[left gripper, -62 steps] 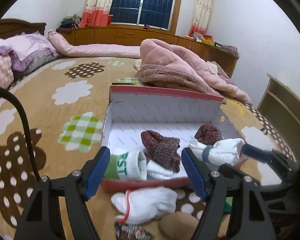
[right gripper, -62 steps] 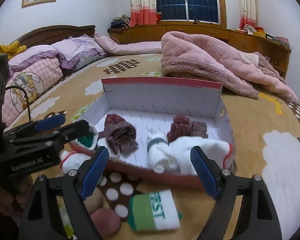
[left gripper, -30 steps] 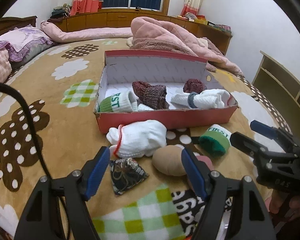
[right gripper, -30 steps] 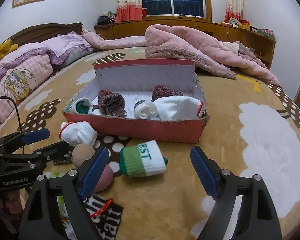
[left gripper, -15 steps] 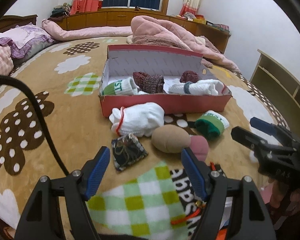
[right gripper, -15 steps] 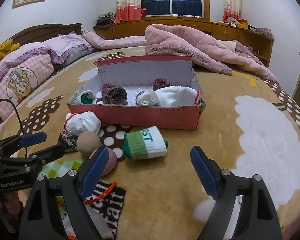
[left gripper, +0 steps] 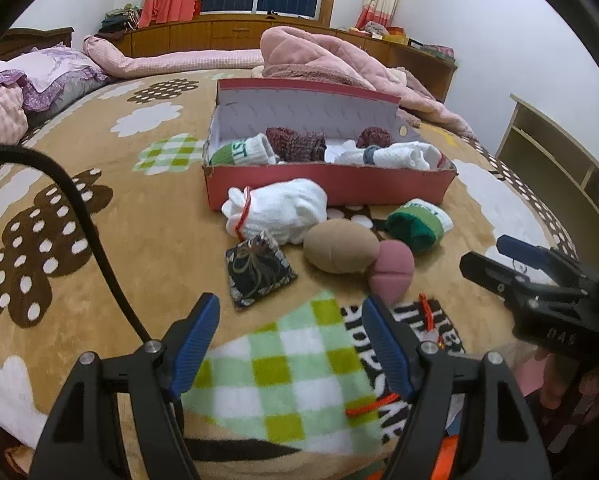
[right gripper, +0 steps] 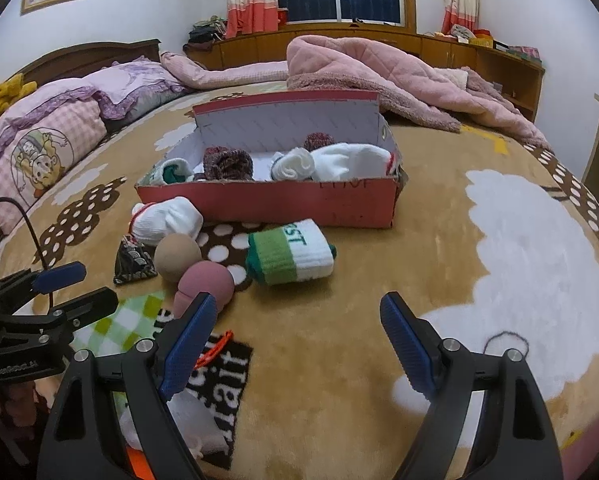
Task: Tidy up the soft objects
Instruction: 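Withdraw both tools from the box back over the bed, then grasp the white mesh bag with the right tool while the left tool grasps the dark patterned pouch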
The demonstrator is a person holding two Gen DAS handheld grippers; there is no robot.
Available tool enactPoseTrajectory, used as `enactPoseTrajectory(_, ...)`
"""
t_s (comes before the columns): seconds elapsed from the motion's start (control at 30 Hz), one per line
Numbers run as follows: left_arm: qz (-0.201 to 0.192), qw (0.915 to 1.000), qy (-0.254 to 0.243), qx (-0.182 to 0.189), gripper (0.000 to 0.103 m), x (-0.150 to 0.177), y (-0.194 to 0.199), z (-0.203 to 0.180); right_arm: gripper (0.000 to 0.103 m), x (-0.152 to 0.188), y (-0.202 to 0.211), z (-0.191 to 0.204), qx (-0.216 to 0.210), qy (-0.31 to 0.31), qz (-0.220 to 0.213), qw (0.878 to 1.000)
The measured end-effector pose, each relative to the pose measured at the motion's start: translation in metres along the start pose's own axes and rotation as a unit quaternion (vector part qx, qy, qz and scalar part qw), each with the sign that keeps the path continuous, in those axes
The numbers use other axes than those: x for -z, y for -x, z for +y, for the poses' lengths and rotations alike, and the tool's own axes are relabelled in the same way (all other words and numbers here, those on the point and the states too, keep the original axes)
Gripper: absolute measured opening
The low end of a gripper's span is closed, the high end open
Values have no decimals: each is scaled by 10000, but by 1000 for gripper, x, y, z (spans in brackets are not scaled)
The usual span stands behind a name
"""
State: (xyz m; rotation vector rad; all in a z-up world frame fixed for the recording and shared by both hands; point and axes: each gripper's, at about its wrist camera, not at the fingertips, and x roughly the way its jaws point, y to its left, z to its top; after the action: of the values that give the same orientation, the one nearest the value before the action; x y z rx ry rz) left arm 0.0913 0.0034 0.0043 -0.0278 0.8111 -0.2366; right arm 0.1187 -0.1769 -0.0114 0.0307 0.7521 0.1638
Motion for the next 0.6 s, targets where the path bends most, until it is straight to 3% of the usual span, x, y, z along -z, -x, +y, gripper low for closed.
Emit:
enactPoseTrajectory(0.23, 115, 9999, -27, 111, 77, 11, -2, 3, 85, 9, 2, -7, -60, -113, 118, 9998)
enactPoseTrajectory(0.37, 253, 9995, 72, 152, 77, 18, -1, 7, 84, 14, 5, -12, -331, -297, 179, 9989)
enactPoseTrajectory(0.43, 333, 9991, 205, 187, 75, 22, 1, 13, 77, 17, 7, -13, -515, -344, 212, 9979)
enactPoseTrajectory(0.6, 212, 9986, 405, 258, 75, 25, 11, 23, 74, 20, 8, 0, -1063, -178, 317, 9937)
